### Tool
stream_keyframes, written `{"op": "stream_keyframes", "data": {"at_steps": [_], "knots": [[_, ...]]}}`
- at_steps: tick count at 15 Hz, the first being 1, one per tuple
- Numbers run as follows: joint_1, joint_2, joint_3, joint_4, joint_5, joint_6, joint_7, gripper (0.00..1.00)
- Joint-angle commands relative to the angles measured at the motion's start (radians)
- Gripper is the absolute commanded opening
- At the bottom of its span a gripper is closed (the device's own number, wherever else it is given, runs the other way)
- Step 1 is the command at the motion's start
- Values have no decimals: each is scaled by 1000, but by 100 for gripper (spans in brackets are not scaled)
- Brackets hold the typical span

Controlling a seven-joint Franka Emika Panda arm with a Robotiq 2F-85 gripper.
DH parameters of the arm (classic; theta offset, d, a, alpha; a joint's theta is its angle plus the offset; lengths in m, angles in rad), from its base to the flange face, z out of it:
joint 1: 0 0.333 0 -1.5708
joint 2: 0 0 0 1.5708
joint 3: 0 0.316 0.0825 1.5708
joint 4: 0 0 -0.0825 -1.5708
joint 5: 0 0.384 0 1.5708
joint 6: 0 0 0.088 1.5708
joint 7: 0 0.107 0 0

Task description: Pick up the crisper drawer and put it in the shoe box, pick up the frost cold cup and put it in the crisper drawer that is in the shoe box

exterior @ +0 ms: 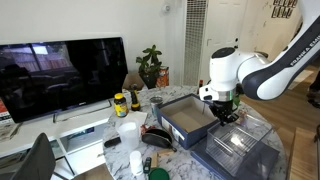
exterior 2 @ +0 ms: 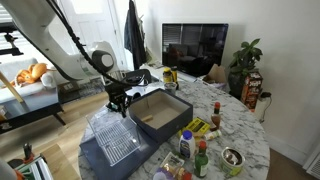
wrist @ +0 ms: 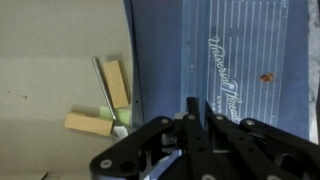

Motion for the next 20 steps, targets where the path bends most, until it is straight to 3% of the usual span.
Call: {"op": "stream_keyframes", "data": {"at_steps": [1,4,6,12,13,19,20], "knots": [[25,-145,35,0,-2,-225,-35,1],[57,-243,71,79,-45,-431,-31,1],[69,-253,86,172,-80,-494,-21,1],[68,-136,87,396,-122,-445,16,1],[76,-197,84,329,-87,-453,-13,5],[72,-125,84,395,-92,-452,3,5],[72,-125,84,396,-92,-452,3,1]]}}
